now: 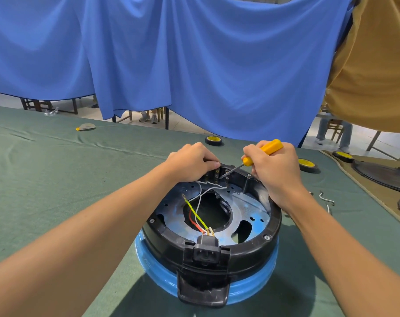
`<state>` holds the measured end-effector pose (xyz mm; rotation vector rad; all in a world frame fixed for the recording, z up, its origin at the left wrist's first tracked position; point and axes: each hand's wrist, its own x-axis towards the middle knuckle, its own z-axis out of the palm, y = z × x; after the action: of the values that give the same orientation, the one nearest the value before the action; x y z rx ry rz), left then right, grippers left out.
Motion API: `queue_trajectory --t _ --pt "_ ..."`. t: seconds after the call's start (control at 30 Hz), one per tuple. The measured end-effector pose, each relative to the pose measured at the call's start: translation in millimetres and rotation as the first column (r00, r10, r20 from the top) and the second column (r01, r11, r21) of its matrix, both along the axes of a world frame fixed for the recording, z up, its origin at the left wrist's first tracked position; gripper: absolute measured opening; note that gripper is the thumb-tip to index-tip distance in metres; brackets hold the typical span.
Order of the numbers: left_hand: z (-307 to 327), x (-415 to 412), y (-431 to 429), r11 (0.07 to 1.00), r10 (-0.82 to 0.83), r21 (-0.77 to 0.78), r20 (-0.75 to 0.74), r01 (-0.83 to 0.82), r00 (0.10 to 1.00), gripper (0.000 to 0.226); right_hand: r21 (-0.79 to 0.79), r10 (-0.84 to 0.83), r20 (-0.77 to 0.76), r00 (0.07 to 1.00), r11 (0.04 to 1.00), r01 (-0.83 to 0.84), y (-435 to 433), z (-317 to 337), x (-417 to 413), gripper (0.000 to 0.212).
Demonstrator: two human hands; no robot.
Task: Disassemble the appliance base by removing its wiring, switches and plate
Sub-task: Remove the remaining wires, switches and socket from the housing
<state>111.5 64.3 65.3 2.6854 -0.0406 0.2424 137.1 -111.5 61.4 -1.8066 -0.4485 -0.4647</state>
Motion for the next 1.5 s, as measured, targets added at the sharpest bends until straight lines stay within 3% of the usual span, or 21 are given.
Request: queue_trajectory --t 0.2,0.33,0.47,0.6,0.83,1.07,1.3,1.4,1.5 --pt "2.8 -1.9 0.1 1.000 -0.013 -0.011 -0.014 0.013 1.000 0.029 -0.170 0.058 0.023 0.998 0.984 -0.053 1.1 1.0 -9.2 0.032" --pt "7.3 -4.2 5.6 0.988 -0.082 -0.137 -0.043 0.076 0.996 0.029 -0.213 0.042 0.044 0.998 0.976 -0.031 1.5 2.9 -11.5 0.032" --pt "13.1 -8.0 19.4 0.961 -0.123 -0.262 -0.098 0.093 0.988 0.031 -0.097 0.034 0.025 0.999 0.995 -0.032 2.6 4.5 -10.0 0.044" --pt "18.4 -11.0 27.5 0.978 -0.196 -0.104 -0.177 0.180 0.964 0.034 0.043 0.083 -0.097 0.992 0.996 -0.079 3.7 6.6 -9.7 0.047" --pt "-2.2 -12.1 37.2 0.963 -0.197 -0.196 -0.028 0.188 0.980 0.032 -0.119 0.149 -0.013 0.989 0.982 -0.149 7.4 5.4 -14.8 0.037" --pt "-4.3 -10.5 47.3 0.922 -0.208 -0.345 -0.055 0.177 0.977 0.032 -0.174 0.194 -0.029 0.981 0.965 -0.196 4.9 6.2 -15.8 0.031" --pt "1.7 -9.1 52.5 0.944 -0.240 -0.247 -0.062 0.218 0.969 0.026 -0.231 0.238 0.010 0.971 0.945 -0.229 5.8 5.5 -18.7 0.030" --pt "-7.5 -9.0 51.9 0.932 -0.192 -0.305 0.037 0.194 0.981 0.020 -0.267 0.256 0.046 0.966 0.935 -0.235 7.1 5.7 -21.7 0.029" --pt "-13.5 -10.3 51.1 0.909 -0.189 -0.374 0.025 0.184 0.982 0.022 -0.312 0.266 0.101 0.959 0.923 -0.224 6.4 7.4 -25.7 0.030"
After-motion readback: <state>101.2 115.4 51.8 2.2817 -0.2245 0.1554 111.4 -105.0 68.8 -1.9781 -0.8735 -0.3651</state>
